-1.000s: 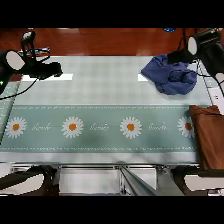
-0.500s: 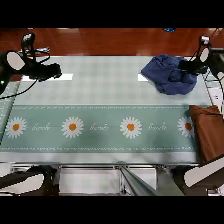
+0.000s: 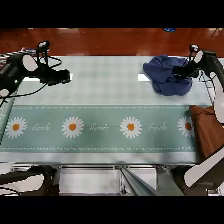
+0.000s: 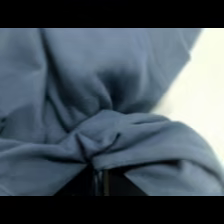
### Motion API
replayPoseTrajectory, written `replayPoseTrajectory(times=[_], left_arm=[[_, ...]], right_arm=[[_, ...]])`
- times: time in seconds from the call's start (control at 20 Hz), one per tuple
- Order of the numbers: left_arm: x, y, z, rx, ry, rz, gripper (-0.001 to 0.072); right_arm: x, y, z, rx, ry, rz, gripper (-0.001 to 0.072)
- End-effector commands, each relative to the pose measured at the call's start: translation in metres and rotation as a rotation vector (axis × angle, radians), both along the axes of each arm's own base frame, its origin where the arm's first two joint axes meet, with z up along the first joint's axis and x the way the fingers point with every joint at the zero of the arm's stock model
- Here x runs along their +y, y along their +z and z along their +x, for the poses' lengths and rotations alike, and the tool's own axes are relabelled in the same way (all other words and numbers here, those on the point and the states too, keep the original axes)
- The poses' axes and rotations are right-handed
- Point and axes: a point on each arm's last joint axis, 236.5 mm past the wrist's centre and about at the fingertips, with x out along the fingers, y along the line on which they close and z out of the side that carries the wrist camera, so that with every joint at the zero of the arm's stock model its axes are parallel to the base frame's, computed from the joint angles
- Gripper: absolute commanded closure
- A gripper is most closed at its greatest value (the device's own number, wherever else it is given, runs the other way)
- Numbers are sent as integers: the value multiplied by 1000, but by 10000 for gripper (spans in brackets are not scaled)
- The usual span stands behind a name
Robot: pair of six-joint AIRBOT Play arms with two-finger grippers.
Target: Fold the shirts.
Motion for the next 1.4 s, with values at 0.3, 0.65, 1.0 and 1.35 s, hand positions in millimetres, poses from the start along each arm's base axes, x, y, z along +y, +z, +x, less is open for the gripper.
replayPoseTrajectory(times=[0.3,0.65,1.0,1.35], left_arm=[[11,105,-60,-33,-101,8,201],[6,194,-119,-273,-41,-70,201],[-15,169,-161,-373,-23,-222,201],[-32,127,-176,-262,-42,-279,201]], right_arm=[[41,309,-7,-583,126,-19,687],[103,465,-96,-911,282,-76,687],[220,479,-166,-898,571,42,687],[348,394,-213,-657,857,179,687]])
